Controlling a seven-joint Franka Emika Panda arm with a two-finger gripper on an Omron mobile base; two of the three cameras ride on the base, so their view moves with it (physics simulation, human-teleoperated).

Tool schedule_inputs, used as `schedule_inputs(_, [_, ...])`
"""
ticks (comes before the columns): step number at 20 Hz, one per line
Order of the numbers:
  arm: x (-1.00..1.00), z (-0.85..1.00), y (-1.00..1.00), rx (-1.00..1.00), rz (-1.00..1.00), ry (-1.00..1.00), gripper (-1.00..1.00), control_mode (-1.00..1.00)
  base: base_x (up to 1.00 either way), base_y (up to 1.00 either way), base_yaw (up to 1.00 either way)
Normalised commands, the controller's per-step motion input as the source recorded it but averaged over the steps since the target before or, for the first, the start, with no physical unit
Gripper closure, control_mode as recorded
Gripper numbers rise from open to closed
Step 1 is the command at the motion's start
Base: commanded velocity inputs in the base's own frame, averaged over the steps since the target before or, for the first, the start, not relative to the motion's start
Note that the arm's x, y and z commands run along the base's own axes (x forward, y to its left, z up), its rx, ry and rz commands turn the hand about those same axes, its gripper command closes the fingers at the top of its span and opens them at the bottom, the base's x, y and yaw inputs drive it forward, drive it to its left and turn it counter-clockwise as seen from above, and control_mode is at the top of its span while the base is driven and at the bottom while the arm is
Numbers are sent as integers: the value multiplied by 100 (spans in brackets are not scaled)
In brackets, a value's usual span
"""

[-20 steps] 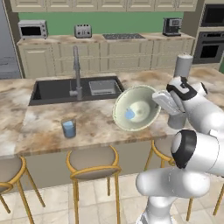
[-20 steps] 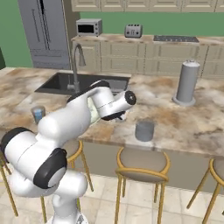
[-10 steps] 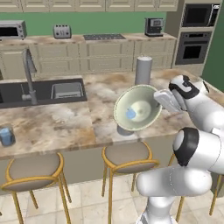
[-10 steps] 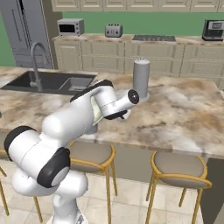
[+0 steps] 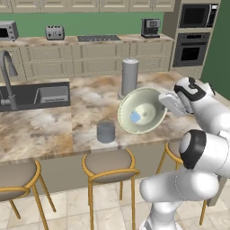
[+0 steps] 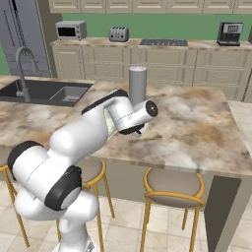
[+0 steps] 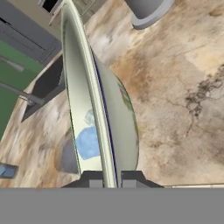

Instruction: There are four ice cubes in the ice bowl. Place two ice cubes in each glass of water.

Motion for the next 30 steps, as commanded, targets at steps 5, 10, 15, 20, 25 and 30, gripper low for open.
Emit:
schedule_inputs(5, [72,0,24,1,0,6,100,-100,0,0,0])
schedule_inputs(10, [36,12,23,13,0,3,100,-100,0,0,0])
schedule_inputs(15, [1,5,-7,6,0,-1,100,-100,0,0,0])
schedule_inputs(20, [0,5,-11,3,0,-7,100,-100,0,0,0])
schedule_inputs(25, [13,11,34,0,0,-19,100,-100,0,0,0])
schedule_inputs(30, [7,-2,56,-3,0,-17,100,-100,0,0,0])
